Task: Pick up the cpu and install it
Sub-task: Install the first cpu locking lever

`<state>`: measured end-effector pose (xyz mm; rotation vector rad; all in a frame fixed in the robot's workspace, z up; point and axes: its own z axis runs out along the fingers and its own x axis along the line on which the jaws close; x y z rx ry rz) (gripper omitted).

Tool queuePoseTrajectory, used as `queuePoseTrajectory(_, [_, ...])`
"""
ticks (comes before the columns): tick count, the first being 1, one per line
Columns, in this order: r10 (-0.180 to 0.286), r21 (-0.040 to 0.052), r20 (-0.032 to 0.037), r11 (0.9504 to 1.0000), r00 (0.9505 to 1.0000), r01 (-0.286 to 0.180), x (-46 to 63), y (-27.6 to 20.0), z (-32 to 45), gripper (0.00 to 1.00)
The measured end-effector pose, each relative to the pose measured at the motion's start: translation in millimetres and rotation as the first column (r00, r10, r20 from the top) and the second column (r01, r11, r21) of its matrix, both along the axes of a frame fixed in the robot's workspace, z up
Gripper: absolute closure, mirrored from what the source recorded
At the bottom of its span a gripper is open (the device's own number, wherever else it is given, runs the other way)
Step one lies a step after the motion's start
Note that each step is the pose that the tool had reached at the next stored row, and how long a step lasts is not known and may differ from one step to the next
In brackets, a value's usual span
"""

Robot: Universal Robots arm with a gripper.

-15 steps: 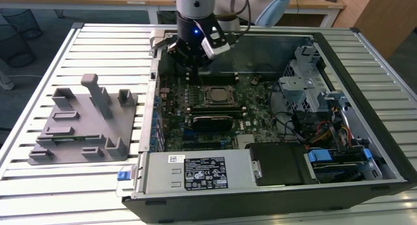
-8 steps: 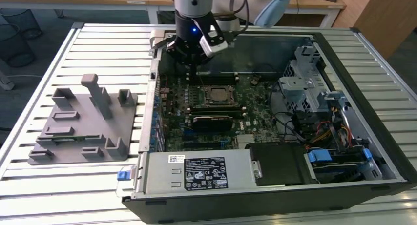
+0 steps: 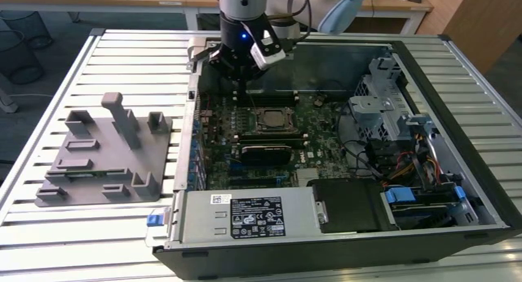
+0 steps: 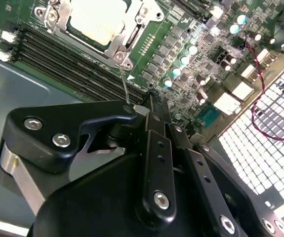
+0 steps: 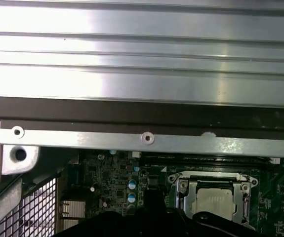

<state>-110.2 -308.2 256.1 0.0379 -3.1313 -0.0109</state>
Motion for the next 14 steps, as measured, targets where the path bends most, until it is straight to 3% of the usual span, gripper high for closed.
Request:
queuePoseTrajectory(12, [0.000,0.0004,0.0001,1.0000,1.0000,0.000,32.0,0.7,-1.4,0.89])
queuePoseTrajectory(14, [0.000,0.0072,-0.0001,1.0000,1.0000,0.000,33.3,0.7,-1.7,0.89])
